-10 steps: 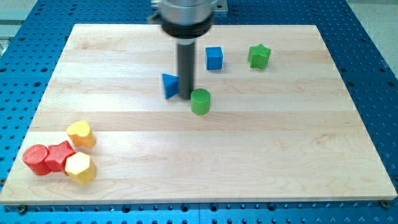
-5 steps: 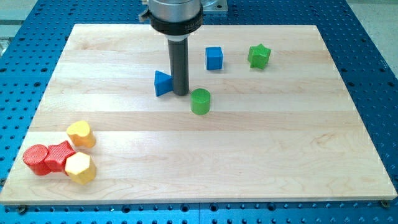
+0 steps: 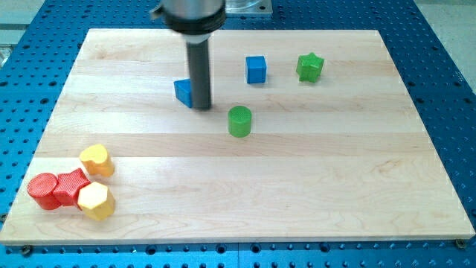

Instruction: Push the triangle parallel to the cube

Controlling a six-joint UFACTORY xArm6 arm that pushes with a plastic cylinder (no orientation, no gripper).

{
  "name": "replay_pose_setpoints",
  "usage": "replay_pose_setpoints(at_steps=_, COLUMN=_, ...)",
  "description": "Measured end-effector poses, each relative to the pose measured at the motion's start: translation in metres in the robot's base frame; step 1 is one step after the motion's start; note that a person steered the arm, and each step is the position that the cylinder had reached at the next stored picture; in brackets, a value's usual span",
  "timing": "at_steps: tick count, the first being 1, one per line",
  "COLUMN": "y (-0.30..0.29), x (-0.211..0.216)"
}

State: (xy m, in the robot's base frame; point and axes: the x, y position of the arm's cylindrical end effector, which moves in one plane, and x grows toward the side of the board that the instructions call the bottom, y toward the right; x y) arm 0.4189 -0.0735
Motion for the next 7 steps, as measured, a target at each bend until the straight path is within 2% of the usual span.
replay_pose_setpoints(at_steps=1, y=-0.041, x=0.025)
replay_pose_setpoints(at_steps=2, y=-0.029, x=0.01)
replay_pose_setpoints(at_steps=3, y=0.01, x=-0.034)
replay_pose_setpoints(at_steps=4, y=0.014, x=-0.066)
replay_pose_setpoints(at_steps=6, y=0.006, x=-0.066)
replay_pose_setpoints(at_steps=7, y=0.006, x=-0.045)
